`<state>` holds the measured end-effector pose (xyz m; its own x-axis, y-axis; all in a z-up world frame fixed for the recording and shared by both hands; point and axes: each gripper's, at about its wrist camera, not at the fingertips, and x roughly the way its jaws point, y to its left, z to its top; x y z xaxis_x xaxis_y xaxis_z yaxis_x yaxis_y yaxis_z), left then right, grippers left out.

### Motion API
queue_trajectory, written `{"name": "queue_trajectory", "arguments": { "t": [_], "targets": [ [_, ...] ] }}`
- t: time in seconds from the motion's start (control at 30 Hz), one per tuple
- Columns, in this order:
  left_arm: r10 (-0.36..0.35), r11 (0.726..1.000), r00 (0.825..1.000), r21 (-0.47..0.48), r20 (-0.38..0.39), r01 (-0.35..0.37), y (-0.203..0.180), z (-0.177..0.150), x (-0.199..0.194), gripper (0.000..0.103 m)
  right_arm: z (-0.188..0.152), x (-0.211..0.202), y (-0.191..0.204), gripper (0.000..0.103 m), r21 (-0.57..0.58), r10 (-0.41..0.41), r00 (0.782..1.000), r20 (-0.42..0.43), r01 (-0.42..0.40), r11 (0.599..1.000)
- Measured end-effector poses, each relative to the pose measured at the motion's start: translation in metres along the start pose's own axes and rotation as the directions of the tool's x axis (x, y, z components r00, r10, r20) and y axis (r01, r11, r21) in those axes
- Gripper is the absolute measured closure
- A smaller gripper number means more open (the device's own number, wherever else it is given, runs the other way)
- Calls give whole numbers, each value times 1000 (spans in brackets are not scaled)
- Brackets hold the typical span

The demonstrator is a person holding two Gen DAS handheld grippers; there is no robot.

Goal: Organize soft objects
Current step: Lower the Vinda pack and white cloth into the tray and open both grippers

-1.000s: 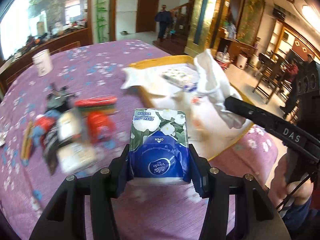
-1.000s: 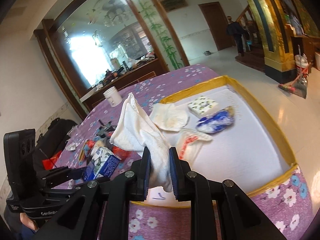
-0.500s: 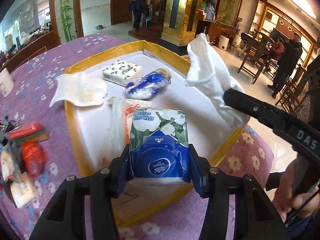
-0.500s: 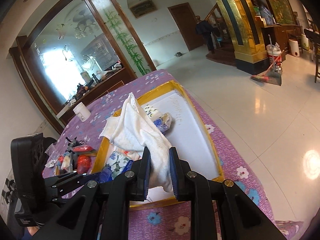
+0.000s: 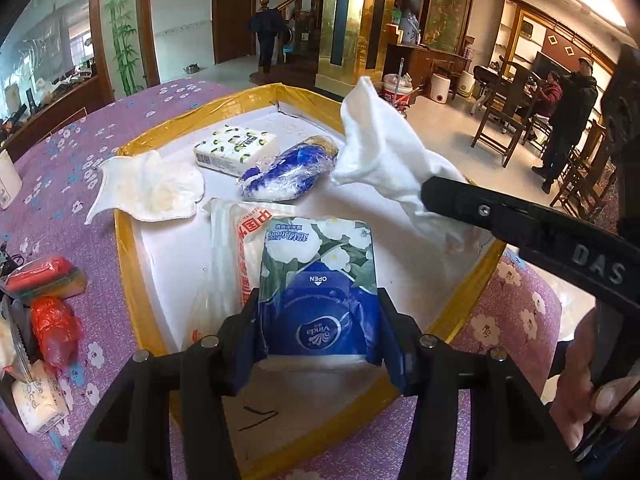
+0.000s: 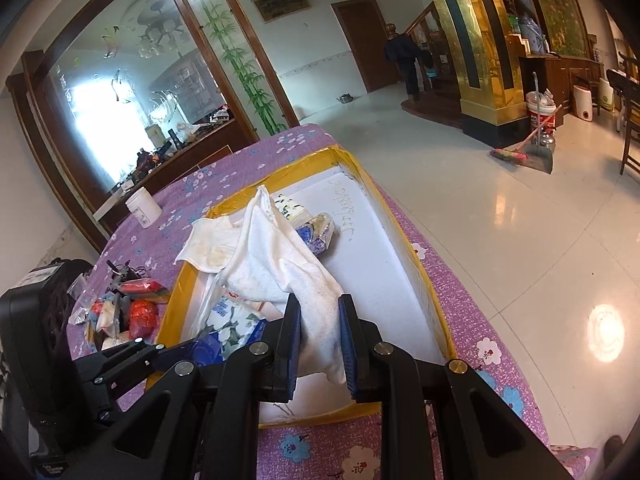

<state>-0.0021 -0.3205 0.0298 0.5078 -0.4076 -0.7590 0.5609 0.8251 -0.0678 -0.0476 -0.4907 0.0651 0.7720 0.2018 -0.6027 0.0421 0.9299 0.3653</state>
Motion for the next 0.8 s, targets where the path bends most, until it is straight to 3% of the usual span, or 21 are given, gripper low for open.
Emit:
{"name": "queue_trajectory", "arguments": {
  "t": [0.43, 0.53, 0.57, 0.67, 0.8],
  "targets": [
    [-14, 999, 1000, -35, 9, 14, 7, 0, -1, 51, 9, 27, 12, 80, -56, -79, 995, -57, 76, 996],
    [-16, 999, 1000, -42, 14, 16, 7, 1, -1, 49, 10, 27, 10, 70, -47, -80, 996, -48, 78, 996],
    [-19, 999, 1000, -44, 16, 19, 7, 1, -2, 47, 10, 27, 9, 62, -39, -82, 996, -46, 80, 996],
    [-45, 997, 998, -56, 36, 47, 7, 2, -6, 34, 10, 20, 5, 60, -16, -56, 998, -26, 56, 998],
    [-42, 998, 998, -51, 53, 44, 6, 3, -9, 31, 10, 12, 6, 56, -3, -48, 999, -2, 48, 999]
  ]
}}
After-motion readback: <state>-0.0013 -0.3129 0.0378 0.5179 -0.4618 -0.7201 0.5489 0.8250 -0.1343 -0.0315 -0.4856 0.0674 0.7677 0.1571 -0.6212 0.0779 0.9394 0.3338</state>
